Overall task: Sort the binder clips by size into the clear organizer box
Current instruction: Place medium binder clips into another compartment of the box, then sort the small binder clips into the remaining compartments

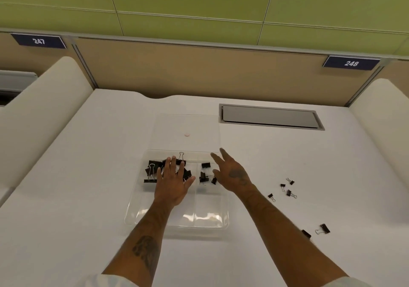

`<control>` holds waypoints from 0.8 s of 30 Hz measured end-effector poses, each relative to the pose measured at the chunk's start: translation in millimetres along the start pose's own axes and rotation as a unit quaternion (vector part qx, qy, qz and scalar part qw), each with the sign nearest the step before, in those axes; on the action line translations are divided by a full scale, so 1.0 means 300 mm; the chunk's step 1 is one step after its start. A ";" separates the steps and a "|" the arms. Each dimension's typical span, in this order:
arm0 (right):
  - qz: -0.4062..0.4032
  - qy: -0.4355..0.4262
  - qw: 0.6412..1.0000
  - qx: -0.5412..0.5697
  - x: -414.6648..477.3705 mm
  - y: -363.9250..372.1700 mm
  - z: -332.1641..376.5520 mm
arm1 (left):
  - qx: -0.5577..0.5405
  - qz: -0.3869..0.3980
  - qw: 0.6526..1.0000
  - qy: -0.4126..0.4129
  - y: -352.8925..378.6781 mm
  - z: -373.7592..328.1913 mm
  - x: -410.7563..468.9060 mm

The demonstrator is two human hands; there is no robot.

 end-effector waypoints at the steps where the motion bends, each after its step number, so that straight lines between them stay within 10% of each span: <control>1: 0.000 0.004 1.000 -0.024 -0.009 0.004 -0.008 | -0.004 0.000 1.000 0.004 -0.003 -0.002 0.000; 24: -0.037 0.279 0.954 -0.105 -0.633 -0.109 -0.589 | -0.057 -0.051 0.967 0.241 -0.024 -0.611 -0.104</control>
Point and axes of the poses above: each hand's wrist, its own x-axis towards the middle knuckle, its own y-axis out of the palm, z = x × y, the point moved 8 cm from there along x, towards the middle knuckle
